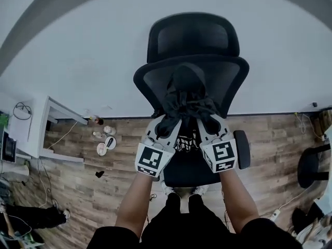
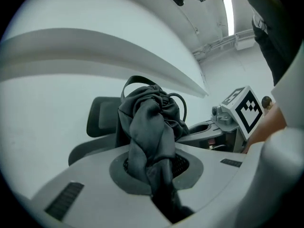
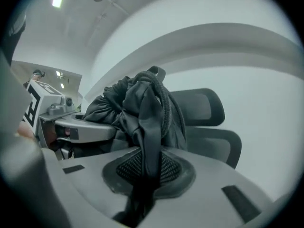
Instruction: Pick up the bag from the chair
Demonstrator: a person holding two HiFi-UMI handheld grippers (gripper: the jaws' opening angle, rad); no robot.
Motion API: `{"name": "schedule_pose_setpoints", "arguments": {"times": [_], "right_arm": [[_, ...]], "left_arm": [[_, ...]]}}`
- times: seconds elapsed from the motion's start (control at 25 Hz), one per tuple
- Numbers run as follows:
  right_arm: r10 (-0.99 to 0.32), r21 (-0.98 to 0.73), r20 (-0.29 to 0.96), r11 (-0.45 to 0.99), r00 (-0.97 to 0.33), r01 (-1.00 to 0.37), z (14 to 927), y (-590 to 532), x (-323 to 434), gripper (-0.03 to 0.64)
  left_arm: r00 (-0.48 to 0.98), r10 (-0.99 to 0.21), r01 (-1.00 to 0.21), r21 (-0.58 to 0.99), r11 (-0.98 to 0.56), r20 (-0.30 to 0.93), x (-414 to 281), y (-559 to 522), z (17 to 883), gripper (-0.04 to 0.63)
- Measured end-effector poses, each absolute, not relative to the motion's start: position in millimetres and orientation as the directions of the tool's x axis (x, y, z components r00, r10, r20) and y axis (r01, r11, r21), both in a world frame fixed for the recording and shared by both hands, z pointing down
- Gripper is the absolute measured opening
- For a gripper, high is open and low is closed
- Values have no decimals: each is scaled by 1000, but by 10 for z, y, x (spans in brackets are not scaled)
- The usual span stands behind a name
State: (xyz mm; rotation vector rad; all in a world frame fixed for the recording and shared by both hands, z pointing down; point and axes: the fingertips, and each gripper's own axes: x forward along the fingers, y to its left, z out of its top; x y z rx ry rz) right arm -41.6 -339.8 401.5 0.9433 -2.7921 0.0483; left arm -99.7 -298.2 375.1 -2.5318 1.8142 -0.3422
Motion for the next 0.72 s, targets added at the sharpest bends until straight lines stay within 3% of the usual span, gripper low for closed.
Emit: {"name": "schedule_pose_setpoints", "arguments": {"times": [0.36, 0.72], "right_arm": [[-628, 93, 80, 778, -774, -621, 2936, -3335, -424, 61], [-645, 113, 62, 763, -761, -637, 2700, -3128, -309, 58]], "left_arm": [[287, -957, -940, -179, -290, 42, -993, -2927, 2682, 63], [312, -950, -930, -202, -308, 14, -833, -2739, 2428, 63]]}}
